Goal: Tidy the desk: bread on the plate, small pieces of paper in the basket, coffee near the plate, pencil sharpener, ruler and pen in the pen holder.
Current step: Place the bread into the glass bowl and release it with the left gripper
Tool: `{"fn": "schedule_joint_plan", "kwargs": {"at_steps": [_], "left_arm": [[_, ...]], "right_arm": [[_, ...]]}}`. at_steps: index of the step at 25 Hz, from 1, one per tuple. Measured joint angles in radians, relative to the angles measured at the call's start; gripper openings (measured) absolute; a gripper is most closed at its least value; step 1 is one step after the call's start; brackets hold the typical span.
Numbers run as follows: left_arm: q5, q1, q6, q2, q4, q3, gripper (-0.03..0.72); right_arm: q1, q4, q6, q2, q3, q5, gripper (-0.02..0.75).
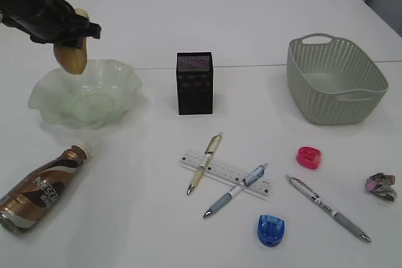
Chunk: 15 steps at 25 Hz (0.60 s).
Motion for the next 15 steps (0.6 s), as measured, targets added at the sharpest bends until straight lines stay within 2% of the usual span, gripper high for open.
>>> {"fn": "schedule_joint_plan", "kwargs": {"at_steps": [15], "left_arm": [[0.004,0.0,0.0,0.093,-0.037,-0.004,0.254]], "right_arm": [[0.0,0.007,0.0,0.0,0.0,0.0,0.508]]}}
